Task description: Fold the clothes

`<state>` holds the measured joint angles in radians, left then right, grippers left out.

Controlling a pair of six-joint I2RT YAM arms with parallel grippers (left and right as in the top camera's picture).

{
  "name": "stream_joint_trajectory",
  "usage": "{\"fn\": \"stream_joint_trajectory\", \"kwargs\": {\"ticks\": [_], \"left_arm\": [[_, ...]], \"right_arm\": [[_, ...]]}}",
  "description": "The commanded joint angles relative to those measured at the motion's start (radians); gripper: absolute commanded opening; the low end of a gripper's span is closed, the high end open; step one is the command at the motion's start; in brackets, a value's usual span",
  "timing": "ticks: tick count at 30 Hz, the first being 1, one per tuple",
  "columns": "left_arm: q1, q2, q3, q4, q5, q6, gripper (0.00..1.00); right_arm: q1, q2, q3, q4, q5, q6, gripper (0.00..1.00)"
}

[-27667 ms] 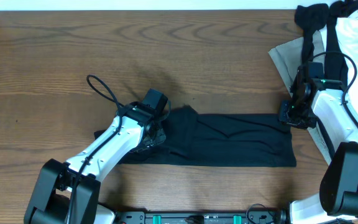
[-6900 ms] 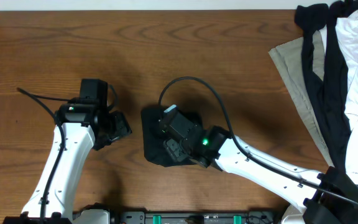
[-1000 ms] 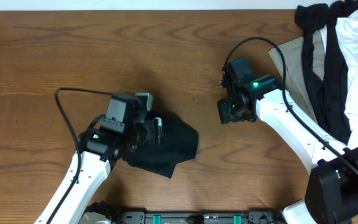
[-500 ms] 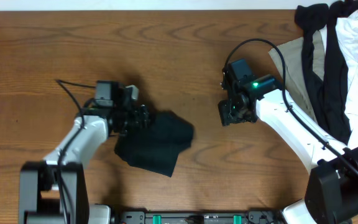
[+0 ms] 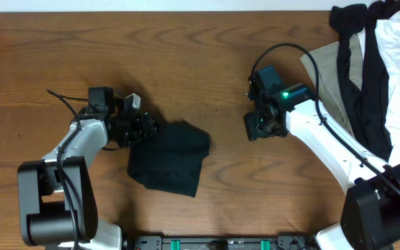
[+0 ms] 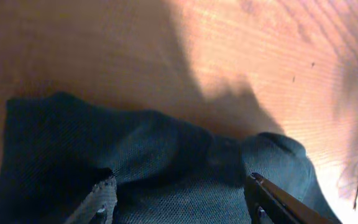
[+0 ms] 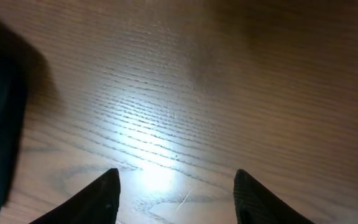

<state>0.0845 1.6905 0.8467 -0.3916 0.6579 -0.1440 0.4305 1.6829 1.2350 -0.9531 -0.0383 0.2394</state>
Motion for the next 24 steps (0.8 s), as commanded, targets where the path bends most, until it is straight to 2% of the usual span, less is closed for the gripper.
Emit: {"fn": "stream_joint_trajectory", "kwargs": {"ticks": [1, 3, 6, 9, 16, 24], "left_arm": [[0.005, -0.046, -0.052, -0.05, -0.058, 0.013, 0.69], [0.005, -0.112, -0.052, -0.061, -0.039, 0.013, 0.7], [0.005, -0.226, -0.052, -0.103, -0.037, 0.013, 0.73], [0.005, -0.327, -0.052, -0.15, -0.045, 0.013, 0.76], [0.005, -0.411, -0.053, -0.272, -0.277, 0.012, 0.79], [0.005, -0.402, -0.057, -0.312, -0.297, 0.013, 0.8]], "right_arm": [[-0.001, -0.002, -0.005, 0.022, -0.128, -0.109, 0.57], [0.003, -0.002, -0.005, 0.044, -0.227, -0.175, 0.57], [0.016, -0.002, -0.005, 0.069, -0.41, -0.261, 0.64], [0.039, -0.002, -0.005, 0.069, -0.51, -0.269, 0.66], [0.138, -0.001, -0.023, 0.085, -0.517, -0.164, 0.66], [0.254, 0.005, -0.066, 0.17, -0.507, -0.036, 0.65]]}}
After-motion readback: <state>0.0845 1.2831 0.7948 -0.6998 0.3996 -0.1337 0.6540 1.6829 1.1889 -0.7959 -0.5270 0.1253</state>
